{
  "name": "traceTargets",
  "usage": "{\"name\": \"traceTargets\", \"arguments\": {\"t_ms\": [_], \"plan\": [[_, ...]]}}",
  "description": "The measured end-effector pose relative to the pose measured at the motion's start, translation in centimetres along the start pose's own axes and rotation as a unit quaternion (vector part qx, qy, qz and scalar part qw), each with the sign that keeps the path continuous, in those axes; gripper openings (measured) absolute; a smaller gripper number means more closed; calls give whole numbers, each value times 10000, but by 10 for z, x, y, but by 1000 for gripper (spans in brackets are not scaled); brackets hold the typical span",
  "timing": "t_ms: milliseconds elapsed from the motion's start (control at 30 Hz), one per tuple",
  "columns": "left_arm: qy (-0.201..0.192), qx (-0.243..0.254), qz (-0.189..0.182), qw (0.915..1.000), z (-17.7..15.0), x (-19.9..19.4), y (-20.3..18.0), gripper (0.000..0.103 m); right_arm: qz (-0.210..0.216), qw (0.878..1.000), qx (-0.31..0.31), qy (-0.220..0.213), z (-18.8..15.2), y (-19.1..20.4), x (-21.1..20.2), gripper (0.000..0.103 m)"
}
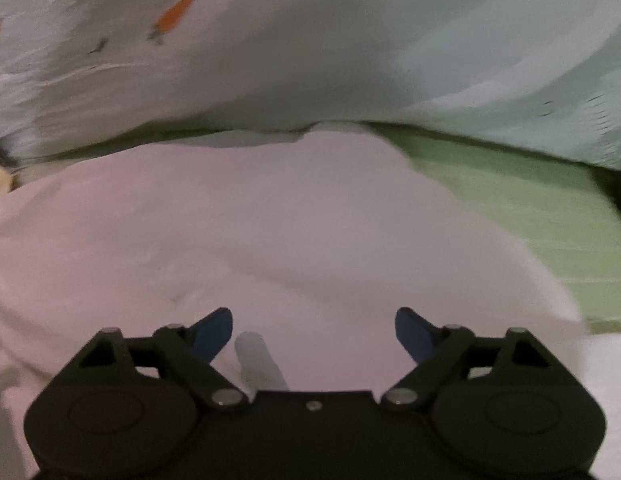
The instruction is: Fold clothes
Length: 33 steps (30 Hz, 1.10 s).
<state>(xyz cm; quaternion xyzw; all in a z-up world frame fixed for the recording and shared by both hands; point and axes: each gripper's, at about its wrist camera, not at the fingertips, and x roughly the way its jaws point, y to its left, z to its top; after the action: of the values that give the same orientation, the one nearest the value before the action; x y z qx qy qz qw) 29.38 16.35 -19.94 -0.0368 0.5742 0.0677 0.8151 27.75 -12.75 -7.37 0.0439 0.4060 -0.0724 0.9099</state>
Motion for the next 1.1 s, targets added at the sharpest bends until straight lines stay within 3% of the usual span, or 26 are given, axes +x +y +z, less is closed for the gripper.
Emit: {"name": "traceTargets", "arguments": {"t_ms": [100,367,400,500,567,733,900,1000,1100], "plan": [[23,87,-70,9999,1,1,1,103,209,9996,-99,147,-9,14,4,74],[79,138,-94,9998,5,2,3,103,-40,9982,-589,140,-19,27,3,71],[81,141,-95,9998,5,2,3,103,-8,9982,-580,132,-18,26,4,64],[89,147,-97,9998,4,1,3,103,112,9979,-629,84,-13,21,4,18],[115,146,-97,9998,3,0,3,103,46,9972,-746,34,-10,17,-1,7],[256,155,-100,9995,7,-1,2,103,-127,9976,-545,-411,17,-18,-21,5],[339,142,-99,9993,9,-3,0,103,-876,9915,126,-951,78,-111,-25,4],[371,135,-99,9992,9,-4,-1,103,-1824,9729,729,-1216,119,-181,-18,5],[379,123,-101,9992,9,-5,-2,103,-2702,9413,1582,-1267,144,-240,-20,13]]}}
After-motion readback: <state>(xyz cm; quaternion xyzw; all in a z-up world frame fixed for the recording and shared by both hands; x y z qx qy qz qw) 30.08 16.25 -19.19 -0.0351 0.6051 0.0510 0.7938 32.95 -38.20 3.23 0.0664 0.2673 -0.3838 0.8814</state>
